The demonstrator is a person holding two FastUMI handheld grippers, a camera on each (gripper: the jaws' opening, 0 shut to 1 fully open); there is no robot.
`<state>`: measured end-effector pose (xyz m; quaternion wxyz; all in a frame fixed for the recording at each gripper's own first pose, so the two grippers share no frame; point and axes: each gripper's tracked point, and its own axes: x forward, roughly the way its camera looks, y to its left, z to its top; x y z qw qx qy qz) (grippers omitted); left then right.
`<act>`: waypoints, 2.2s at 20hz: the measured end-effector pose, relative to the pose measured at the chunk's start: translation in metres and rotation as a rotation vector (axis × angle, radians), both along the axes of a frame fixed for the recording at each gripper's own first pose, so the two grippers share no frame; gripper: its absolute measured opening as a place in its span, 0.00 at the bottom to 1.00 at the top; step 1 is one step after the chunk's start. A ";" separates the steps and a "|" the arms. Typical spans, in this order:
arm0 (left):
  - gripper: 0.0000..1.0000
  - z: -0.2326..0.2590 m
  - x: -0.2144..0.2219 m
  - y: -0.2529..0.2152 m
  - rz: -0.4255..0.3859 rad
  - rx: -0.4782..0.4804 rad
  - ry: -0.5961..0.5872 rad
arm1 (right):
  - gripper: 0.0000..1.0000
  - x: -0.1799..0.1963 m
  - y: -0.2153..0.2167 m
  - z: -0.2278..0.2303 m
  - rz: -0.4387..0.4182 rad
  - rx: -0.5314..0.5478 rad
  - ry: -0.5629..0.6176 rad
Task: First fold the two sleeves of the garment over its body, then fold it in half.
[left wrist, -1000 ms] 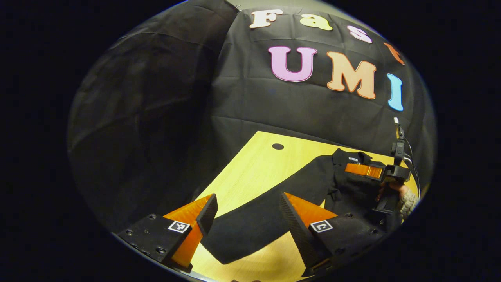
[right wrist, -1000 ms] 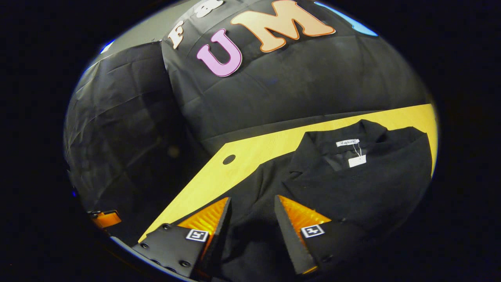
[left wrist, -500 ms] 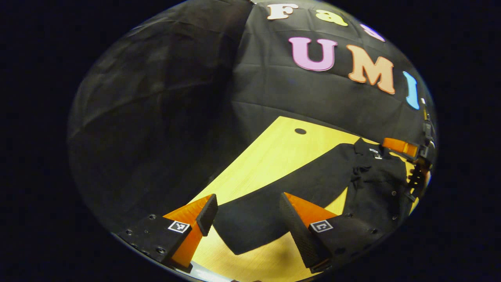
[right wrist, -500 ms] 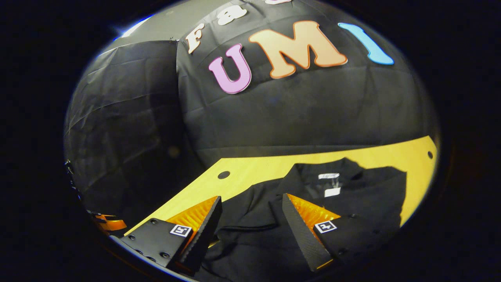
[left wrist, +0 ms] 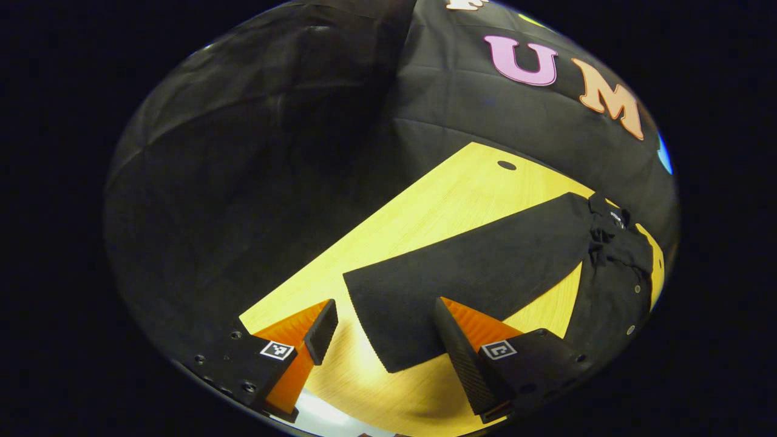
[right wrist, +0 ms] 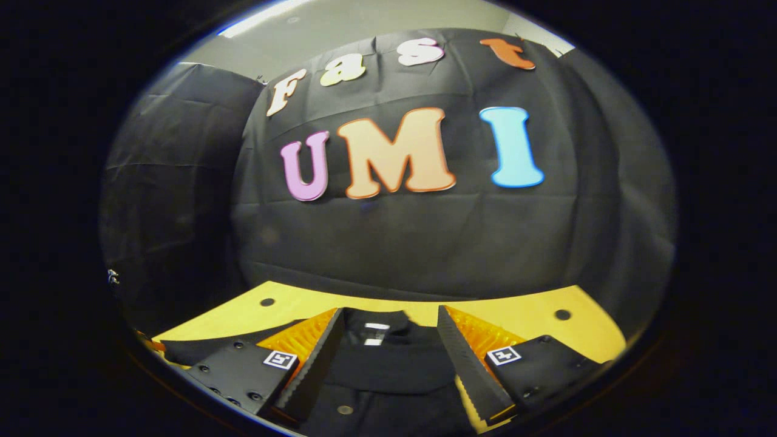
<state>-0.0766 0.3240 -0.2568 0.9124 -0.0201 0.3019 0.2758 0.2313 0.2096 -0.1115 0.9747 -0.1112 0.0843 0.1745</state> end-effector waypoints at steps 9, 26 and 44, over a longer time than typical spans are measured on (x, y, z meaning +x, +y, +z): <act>0.96 -0.019 0.016 -0.013 -0.051 0.052 0.056 | 0.93 -0.057 -0.119 0.015 -0.241 0.037 -0.001; 0.08 -0.034 0.041 -0.044 -0.155 0.004 0.063 | 0.97 -0.137 -0.194 0.032 -0.421 0.091 -0.004; 0.00 0.083 0.146 -0.137 -0.480 -0.049 -0.147 | 0.97 -0.254 -0.225 0.017 -0.615 0.174 -0.067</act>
